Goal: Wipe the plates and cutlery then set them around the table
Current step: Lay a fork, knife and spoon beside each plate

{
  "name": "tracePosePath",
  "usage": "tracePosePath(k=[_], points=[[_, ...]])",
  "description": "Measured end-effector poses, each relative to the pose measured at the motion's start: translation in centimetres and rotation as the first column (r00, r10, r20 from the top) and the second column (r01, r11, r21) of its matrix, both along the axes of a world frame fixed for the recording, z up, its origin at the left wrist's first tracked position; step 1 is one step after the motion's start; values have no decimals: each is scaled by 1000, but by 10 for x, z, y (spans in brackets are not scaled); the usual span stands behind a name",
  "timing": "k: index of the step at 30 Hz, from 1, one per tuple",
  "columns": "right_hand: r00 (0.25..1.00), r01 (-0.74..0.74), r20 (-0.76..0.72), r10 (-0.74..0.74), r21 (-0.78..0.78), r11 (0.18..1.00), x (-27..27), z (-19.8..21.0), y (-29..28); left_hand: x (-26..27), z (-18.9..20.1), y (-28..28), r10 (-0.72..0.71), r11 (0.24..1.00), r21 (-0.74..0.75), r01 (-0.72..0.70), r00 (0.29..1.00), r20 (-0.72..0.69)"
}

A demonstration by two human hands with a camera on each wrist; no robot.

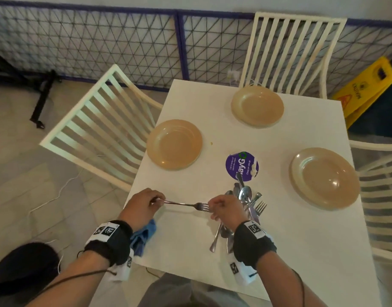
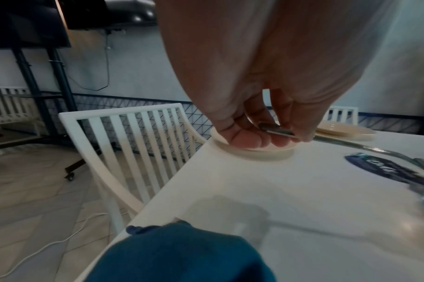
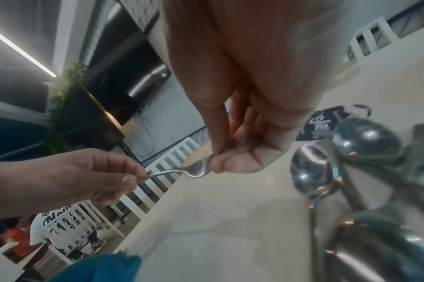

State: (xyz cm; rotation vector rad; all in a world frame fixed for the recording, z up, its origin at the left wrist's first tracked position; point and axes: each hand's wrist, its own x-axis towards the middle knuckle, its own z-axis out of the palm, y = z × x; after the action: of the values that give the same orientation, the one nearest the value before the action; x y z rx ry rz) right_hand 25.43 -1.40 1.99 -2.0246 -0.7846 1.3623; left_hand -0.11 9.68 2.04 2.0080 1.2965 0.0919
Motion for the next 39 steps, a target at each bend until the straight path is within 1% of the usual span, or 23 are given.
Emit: tracePosePath(k=[2,6,11,15,18,21,25,29,32,35,37,39], points=[[1000,28,-9,-28,-16,999,-12,-5,23,-10,-7,21,36,999,0,-36,999,-4],[993,112,30,-110,-53,992,-31,-23,65,-25,-26,62,40,998,41,-40,999,1],[983,175,73,-169,-95,980,-46,-42,104,-38,-58,105,42,998,57,-40,999,-25],[970,235,88,-226,-122,964,-57,-62,125,-44,-75,126,47,998,46,-46,998,-40],[955,295,82,-285,-138,946,-63,-68,138,-45,-80,135,73,996,48,-71,997,-38],[946,322,75,-314,-163,933,-66,-73,145,-46,-82,141,86,995,59,-85,996,-24],[936,352,75,-344,-174,920,-65,-80,148,-46,-85,142,86,994,72,-85,996,-5],[940,340,100,-326,-177,924,-63,-80,144,-46,-88,141,92,991,95,-93,996,10],[945,326,85,-316,-156,932,-56,-75,135,-47,-85,138,91,990,104,-92,996,21],[948,314,83,-306,-100,944,-35,-63,114,-44,-75,131,128,988,88,-127,992,-2],[940,334,95,-328,-52,941,-13,-53,89,-40,-64,121,162,981,103,-163,987,16],[923,360,155,-351,-33,932,10,-45,55,-33,-53,107,167,979,114,-170,985,38]])
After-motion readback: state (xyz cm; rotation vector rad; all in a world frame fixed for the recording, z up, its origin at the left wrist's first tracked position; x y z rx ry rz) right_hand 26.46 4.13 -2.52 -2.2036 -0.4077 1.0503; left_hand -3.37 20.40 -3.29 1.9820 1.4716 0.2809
